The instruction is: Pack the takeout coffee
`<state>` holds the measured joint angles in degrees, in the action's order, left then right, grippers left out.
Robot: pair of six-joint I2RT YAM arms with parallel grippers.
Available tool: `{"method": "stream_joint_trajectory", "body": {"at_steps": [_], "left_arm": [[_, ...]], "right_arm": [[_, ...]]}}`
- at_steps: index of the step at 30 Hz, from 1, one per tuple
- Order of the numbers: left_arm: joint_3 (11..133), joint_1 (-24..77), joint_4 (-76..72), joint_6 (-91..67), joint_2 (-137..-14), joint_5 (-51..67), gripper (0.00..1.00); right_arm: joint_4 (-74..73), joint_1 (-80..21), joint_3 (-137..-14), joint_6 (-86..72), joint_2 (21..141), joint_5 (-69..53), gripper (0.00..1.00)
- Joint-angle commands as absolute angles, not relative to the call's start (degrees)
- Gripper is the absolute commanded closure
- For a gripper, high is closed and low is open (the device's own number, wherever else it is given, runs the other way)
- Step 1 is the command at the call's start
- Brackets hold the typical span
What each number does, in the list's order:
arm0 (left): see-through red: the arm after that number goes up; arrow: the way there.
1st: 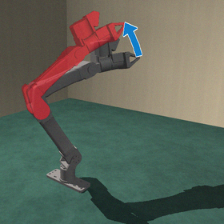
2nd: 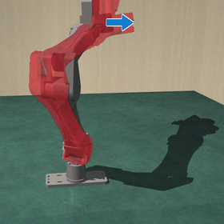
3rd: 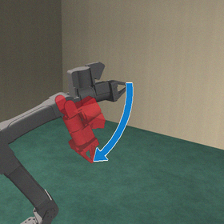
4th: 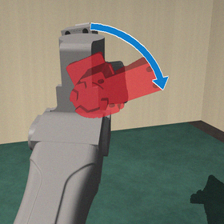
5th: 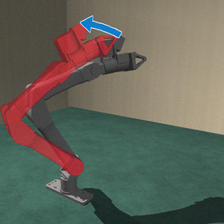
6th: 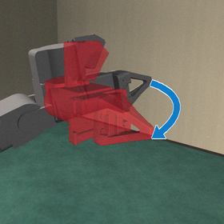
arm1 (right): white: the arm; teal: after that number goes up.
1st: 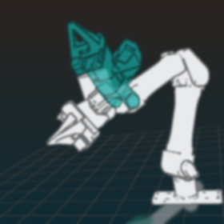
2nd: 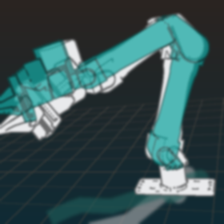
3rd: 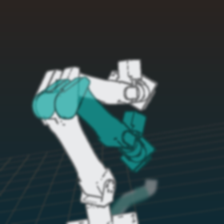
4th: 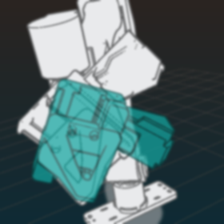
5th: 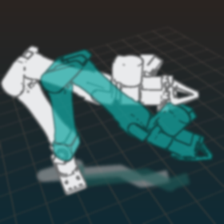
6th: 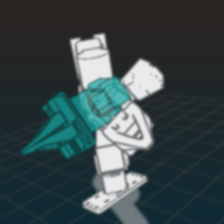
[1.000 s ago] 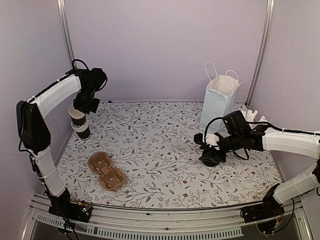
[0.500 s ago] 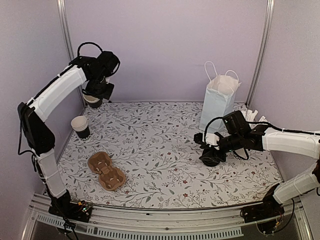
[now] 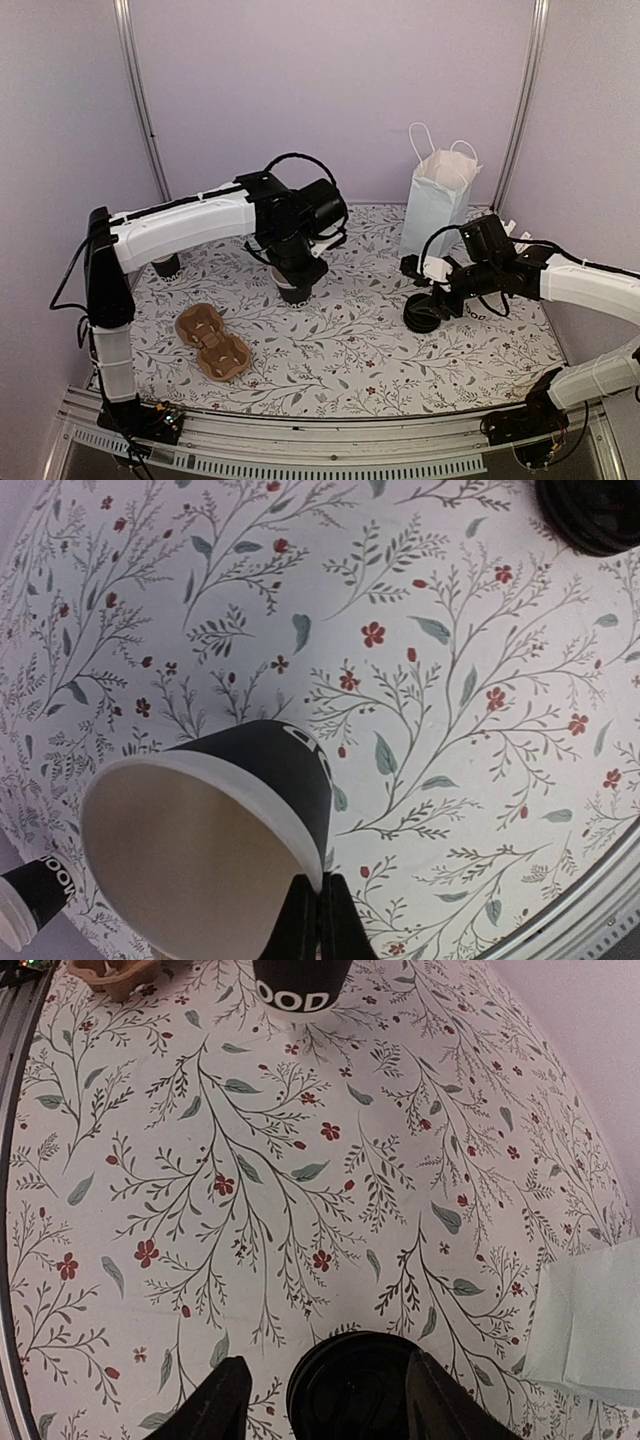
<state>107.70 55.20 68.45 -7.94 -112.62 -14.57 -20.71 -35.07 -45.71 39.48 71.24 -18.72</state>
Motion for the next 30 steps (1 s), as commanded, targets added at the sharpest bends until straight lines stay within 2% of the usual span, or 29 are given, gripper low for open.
{"method": "stream_joint_trajectory", "body": {"at_steps": [1,4,7,14,18,24,30], "left_arm": [[107.41,58.44,63.11,-7.88,-113.99,-5.51,1.0],[107.7,59.85,61.53,-8.67,-116.49,-4.02,1.0],[108.94,61.1,61.42,-9.66,-119.32,-4.51,1.0],[110.77,63.41,61.52,-10.53,-123.16,-3.27,1.0],[111.98,64.09,61.54,-11.03,-123.8,-4.43,0.85],[114.19,64.35,61.83,-11.28,-121.16,-6.05,0.69],[113.09,64.27,59.48,-11.47,-115.93,-7.68,0.61]], "right_arm": [[-25.3,-33.16,-44.92,40.69,69.17,-16.08,0.37],[-27.71,-32.74,-45.11,41.46,68.95,-15.6,0.3],[-29.44,-32.7,-45.88,41.89,69.41,-13.98,0.27],[-29.71,-32.74,-43.49,43.92,70.9,-10.21,0.33],[-29.18,-32.72,-42.72,44.65,72.16,-9.87,0.39],[-28.54,-32.74,-42.8,45.58,74.72,-10.06,0.46],[-27.19,-32.78,-43.02,46.1,77.04,-10.33,0.52]]}}
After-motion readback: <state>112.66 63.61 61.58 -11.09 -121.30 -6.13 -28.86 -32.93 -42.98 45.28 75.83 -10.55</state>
